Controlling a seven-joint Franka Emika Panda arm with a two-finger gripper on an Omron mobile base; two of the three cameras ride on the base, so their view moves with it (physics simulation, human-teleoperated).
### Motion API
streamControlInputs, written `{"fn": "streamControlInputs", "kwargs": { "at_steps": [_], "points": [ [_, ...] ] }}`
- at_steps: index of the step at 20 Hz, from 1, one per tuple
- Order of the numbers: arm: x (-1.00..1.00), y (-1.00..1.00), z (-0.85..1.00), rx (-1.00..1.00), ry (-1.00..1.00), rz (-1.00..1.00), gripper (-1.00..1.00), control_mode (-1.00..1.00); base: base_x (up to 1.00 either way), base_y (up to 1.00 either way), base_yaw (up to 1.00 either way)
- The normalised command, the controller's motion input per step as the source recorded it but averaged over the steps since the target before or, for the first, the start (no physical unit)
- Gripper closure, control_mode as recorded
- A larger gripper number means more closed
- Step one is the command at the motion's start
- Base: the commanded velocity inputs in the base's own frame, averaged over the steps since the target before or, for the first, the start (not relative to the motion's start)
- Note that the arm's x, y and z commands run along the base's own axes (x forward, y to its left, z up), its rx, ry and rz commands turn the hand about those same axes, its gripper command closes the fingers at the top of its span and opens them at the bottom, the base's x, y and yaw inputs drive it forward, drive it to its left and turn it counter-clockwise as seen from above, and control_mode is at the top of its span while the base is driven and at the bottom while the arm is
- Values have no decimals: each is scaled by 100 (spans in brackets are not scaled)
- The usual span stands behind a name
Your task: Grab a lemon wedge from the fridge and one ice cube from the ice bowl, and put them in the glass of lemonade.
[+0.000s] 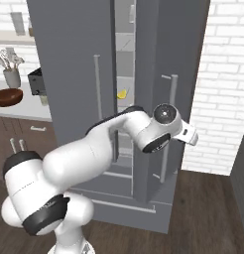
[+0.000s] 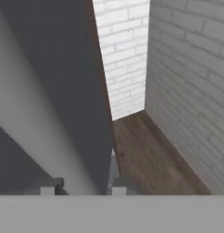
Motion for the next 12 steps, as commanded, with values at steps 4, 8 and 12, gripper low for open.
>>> {"fn": "streamControlInputs", "kwargs": {
  "at_steps": [4,8,12],
  "points": [
    [-39,-75,-20,10,-1,-16,-100,-100,0,0,0],
    [-38,-14,11,2,-1,-4,-100,-100,0,0,0],
    [-77,-3,64,0,-8,0,-100,-100,0,0,0]
  ]
}}
